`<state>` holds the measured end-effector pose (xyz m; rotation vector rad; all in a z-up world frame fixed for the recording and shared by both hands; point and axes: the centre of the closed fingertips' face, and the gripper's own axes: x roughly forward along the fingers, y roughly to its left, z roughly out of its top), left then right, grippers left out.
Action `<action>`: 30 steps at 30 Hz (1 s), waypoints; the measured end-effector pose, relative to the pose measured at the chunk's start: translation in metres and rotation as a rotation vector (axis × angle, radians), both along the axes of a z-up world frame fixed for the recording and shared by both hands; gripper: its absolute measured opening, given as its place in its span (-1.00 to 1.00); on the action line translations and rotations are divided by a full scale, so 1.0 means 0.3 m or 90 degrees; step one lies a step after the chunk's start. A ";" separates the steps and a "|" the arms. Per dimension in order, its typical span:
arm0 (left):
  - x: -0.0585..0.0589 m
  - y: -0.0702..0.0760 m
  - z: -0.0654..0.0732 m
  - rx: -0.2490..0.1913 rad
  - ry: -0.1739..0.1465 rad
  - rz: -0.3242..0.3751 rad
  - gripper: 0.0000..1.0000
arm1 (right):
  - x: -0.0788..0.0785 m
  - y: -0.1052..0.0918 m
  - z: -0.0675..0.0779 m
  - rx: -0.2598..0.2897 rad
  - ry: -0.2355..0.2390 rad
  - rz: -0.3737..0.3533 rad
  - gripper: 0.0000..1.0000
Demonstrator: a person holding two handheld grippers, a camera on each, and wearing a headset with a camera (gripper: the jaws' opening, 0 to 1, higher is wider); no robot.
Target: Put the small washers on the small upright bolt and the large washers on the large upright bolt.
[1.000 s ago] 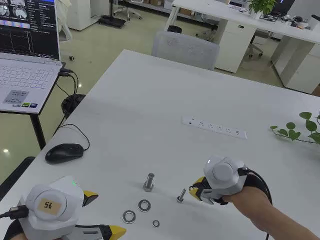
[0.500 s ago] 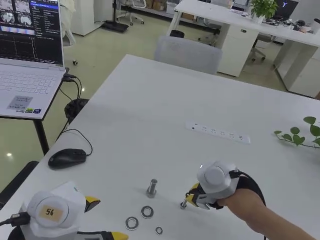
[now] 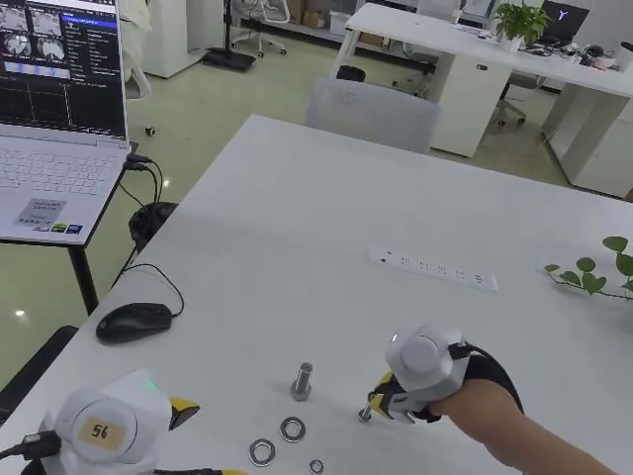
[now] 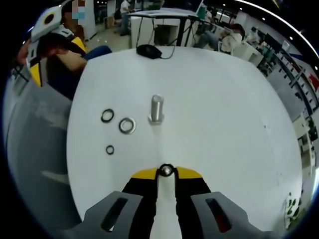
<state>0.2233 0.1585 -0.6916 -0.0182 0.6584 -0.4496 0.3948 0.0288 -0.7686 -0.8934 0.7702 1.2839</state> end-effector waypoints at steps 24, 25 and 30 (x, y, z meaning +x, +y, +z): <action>-0.002 0.013 -0.009 0.000 0.005 0.007 0.28 | 0.003 0.002 -0.116 -0.055 0.013 0.001 -0.73; -0.003 0.014 -0.009 0.000 0.005 0.007 0.28 | 0.005 0.003 -0.119 -0.057 0.014 -0.001 -0.73; -0.002 0.018 -0.009 -0.001 0.005 0.010 0.28 | 0.006 0.010 -0.130 -0.059 0.016 -0.002 -0.73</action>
